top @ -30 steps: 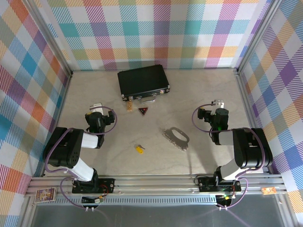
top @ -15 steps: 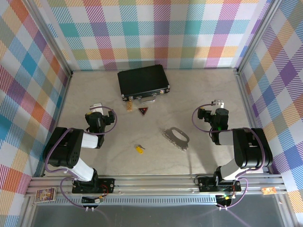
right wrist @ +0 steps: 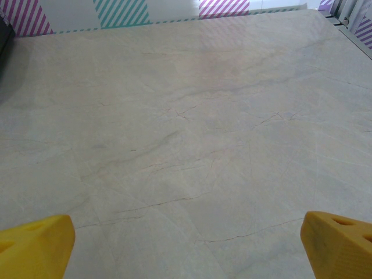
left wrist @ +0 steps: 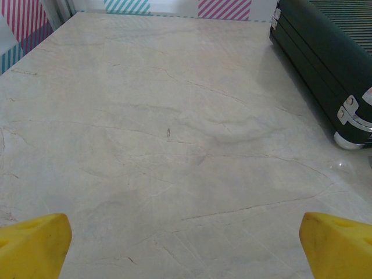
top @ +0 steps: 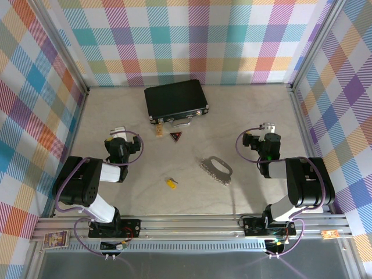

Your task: Put the keys on the keyring

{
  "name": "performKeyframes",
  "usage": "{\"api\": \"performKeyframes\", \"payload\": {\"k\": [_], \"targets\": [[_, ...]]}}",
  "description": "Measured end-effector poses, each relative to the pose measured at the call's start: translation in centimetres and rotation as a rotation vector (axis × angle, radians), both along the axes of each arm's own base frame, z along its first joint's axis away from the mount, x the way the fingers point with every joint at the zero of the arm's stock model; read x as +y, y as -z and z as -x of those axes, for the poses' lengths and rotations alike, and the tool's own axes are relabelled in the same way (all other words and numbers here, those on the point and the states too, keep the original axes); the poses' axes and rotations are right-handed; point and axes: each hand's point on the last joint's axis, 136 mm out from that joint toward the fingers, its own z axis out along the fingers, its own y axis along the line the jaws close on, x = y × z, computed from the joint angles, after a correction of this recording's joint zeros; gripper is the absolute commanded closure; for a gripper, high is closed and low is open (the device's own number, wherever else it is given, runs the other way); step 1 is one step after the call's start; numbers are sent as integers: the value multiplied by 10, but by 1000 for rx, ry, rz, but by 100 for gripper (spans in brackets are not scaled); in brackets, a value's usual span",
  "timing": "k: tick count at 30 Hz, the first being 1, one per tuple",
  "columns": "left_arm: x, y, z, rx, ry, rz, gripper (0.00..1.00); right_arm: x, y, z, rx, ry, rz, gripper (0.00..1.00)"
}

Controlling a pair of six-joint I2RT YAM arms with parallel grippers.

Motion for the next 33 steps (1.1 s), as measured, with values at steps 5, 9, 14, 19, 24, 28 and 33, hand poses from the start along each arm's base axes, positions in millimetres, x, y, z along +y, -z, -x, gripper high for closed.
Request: {"api": "performKeyframes", "payload": {"k": [5, 9, 14, 19, 24, 28, 33], "targets": [[0, 0, 0, 0, 0, 0, 0, 0, 0, 0, 0, 0, 0, 1], [0, 0, 0, 0, 0, 0, 0, 0, 0, 0, 0, 0, 0, 1], [0, 0, 0, 0, 0, 0, 0, 0, 0, 0, 0, 0, 0, 1], [0, 0, 0, 0, 0, 0, 0, 0, 0, 0, 0, 0, 0, 1], [0, 0, 0, 0, 0, 0, 0, 0, 0, 0, 0, 0, 0, 1], [-1, 0, 0, -2, 5, 2, 0, 0, 0, 0, 0, 0, 0, 1], [-3, 0, -1, 0, 17, 7, 0, 1, -1, 1, 0, -5, -2, 1]]}}
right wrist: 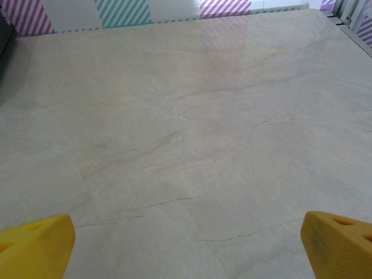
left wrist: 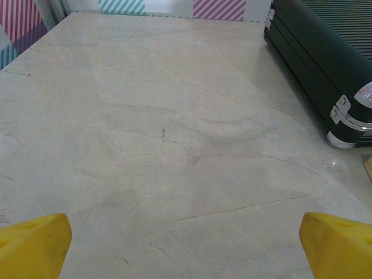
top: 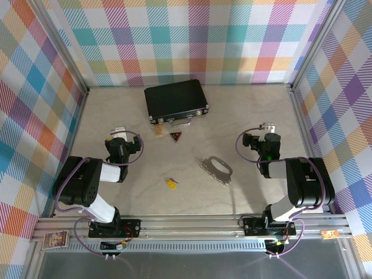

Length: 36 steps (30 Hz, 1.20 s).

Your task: Put the keys on the keyring

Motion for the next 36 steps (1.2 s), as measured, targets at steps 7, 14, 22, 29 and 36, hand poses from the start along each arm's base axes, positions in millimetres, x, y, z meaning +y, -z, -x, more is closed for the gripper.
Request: {"api": "performKeyframes", "payload": {"k": [7, 14, 22, 29, 36], "targets": [[-2, -21, 7, 10, 14, 5, 0, 5, -32, 8, -21, -29, -12, 1], [-9, -83, 21, -47, 12, 154, 0, 1, -90, 13, 13, 62, -163, 1], [-45, -109, 44, 92, 99, 408, 0, 47, -84, 42, 246, -3, -278, 1], [-133, -87, 91, 328, 390, 513, 1, 108, -68, 94, 428, -180, -262, 1], [-212, -67, 133, 544, 660, 512, 9, 129, -50, 134, 546, -291, -331, 0]]}}
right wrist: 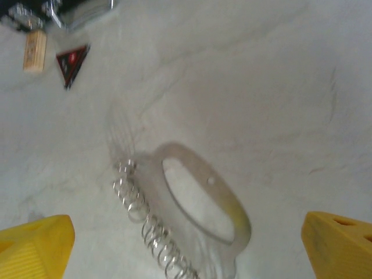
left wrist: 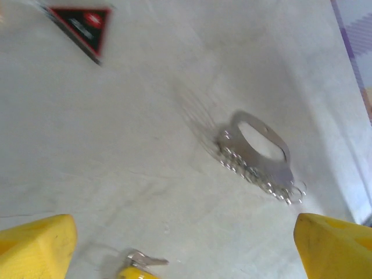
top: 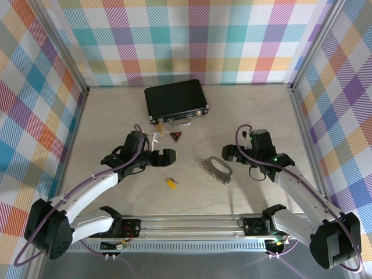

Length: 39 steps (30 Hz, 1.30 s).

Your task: Put the keys on the keyring

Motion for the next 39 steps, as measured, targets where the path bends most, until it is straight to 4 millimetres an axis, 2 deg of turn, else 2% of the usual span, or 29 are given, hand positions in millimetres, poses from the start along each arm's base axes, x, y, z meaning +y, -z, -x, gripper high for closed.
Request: {"api": "performKeyframes", "payload": {"k": [5, 10, 15, 22, 30, 39], "targets": [[-39, 11, 15, 41, 136, 48, 16, 6, 14, 26, 93, -38, -51, 3], [-70, 21, 27, 73, 231, 46, 19, 0, 20, 48, 127, -14, -80, 12], [-91, 16, 20, 40, 266, 72, 21, -6, 33, 66, 186, 27, -91, 22], [-121, 11, 34, -10, 347, 114, 22, -12, 57, 84, 266, 79, -94, 40], [-136, 5, 42, -43, 395, 190, 24, -13, 73, 82, 320, 108, -66, 55], [-137, 12, 50, -35, 418, 219, 26, -7, 86, 76, 353, 103, -42, 59]]}}
